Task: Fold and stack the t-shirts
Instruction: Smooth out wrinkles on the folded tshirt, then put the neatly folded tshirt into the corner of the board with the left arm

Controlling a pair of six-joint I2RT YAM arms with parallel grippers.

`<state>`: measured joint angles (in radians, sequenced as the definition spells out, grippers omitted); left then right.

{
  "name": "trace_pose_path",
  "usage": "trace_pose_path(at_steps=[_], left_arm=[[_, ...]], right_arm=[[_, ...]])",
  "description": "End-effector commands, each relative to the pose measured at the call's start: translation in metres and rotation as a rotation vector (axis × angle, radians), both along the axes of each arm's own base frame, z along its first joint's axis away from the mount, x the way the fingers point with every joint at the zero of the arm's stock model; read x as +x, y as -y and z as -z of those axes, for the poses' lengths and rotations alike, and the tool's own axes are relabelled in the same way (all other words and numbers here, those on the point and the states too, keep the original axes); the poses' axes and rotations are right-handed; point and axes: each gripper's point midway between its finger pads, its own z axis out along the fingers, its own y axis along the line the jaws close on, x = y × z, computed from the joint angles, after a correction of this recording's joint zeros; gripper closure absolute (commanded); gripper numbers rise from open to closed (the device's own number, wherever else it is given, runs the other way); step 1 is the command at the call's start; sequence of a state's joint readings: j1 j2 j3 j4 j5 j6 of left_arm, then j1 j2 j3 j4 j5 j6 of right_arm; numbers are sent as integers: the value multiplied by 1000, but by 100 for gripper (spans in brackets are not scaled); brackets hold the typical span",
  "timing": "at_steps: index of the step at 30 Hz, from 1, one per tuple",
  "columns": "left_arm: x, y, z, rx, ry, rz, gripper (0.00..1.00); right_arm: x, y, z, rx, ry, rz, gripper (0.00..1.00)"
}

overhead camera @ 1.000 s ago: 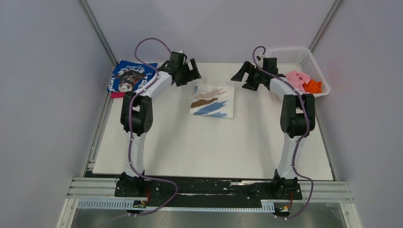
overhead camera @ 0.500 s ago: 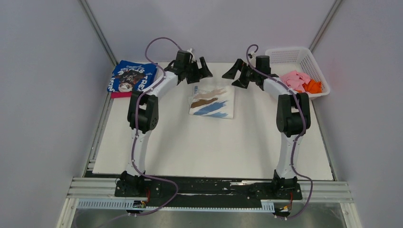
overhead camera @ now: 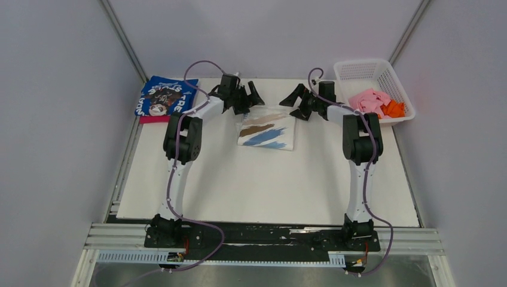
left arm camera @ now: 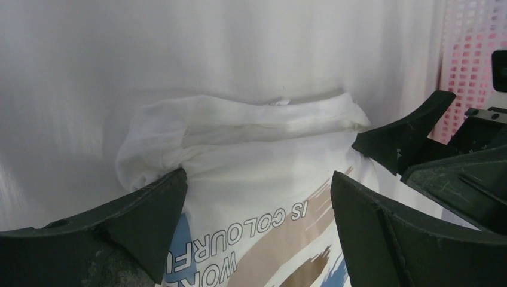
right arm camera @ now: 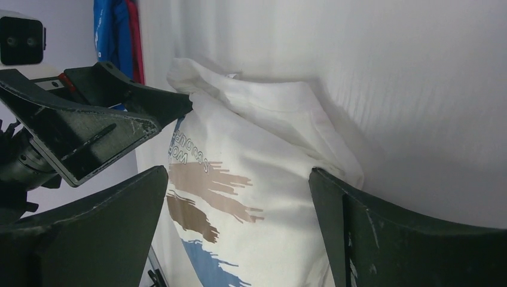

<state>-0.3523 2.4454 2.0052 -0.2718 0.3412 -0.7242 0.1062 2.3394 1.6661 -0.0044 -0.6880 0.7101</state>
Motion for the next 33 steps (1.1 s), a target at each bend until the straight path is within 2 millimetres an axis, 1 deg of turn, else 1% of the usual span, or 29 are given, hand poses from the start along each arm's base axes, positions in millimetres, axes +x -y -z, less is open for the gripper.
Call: trace_pose_path(at_steps=[1,2,3,4,5,6,7,8,9,10,11,12,13,14,15,16,17,18,20,21,22,23,24,26,28,30,31,32,33], left_arm=[[-88,-18,60,92,-241,22,0],[-94,-19,42,91,-210,17,0],[-115,-23,52,111,-242,24,0],[-118,-25,32,112,-208,18,0],[-135,-27,36,131,-230,26,0],[-139,-24,12,132,-179,32,0],[-149,-26,10,151,-177,33,0],[-153,-22,-12,170,-115,37,0],[-157,-27,-16,208,-100,23,0],[-162,-22,-34,221,-50,39,0],[-162,-28,-41,263,-28,11,0],[-164,-28,-57,269,6,5,0],[-164,-33,-62,290,15,-17,0],[-167,-35,-76,281,36,-23,0],[-168,-39,-78,292,42,-39,0],[-172,-43,-89,288,55,-56,0],[-176,-50,-86,306,48,-75,0],[-183,-54,-92,309,46,-87,0],[-198,-67,-80,348,7,-97,0],[-202,-70,-78,358,1,-101,0],[-210,-74,-67,377,-29,-98,0],[-214,-74,-64,376,-42,-92,0],[-220,-76,-55,382,-64,-83,0],[-228,-71,-44,368,-88,-59,0],[-231,-65,-35,354,-102,-41,0],[-232,-59,-25,354,-118,-30,0],[-233,-56,-15,363,-137,-24,0],[-232,-53,-11,363,-143,-20,0],[-233,-52,-1,374,-166,-17,0]], right_arm=[[-63,12,58,-112,-192,29,0],[-75,10,54,-116,-192,21,0],[-90,8,53,-123,-196,6,0],[-103,6,46,-135,-184,-12,0],[-120,3,43,-153,-184,-23,0],[-131,4,39,-177,-177,-19,0],[-139,5,32,-200,-157,-12,0],[-144,5,25,-215,-137,-8,0],[-146,7,15,-221,-114,-3,0],[-147,7,3,-220,-89,3,0],[-147,7,-9,-220,-60,9,0],[-146,7,-23,-219,-27,16,0],[-146,6,-35,-215,1,19,0],[-147,6,-53,-205,38,26,0],[-150,7,-63,-202,54,35,0],[-153,10,-70,-204,64,52,0],[-157,14,-77,-209,77,72,0],[-162,20,-82,-224,87,98,0],[-173,36,-85,-268,86,173,0],[-179,45,-84,-296,79,213,0],[-186,56,-84,-326,75,260,0],[-192,66,-85,-353,72,301,0],[-199,76,-86,-378,68,336,0],[-212,91,-89,-420,67,389,0],[-224,101,-91,-448,80,414,0],[-235,107,-89,-463,86,421,0],[-240,108,-84,-469,82,418,0],[-243,109,-81,-473,80,418,0],[-247,110,-76,-480,71,414,0]])
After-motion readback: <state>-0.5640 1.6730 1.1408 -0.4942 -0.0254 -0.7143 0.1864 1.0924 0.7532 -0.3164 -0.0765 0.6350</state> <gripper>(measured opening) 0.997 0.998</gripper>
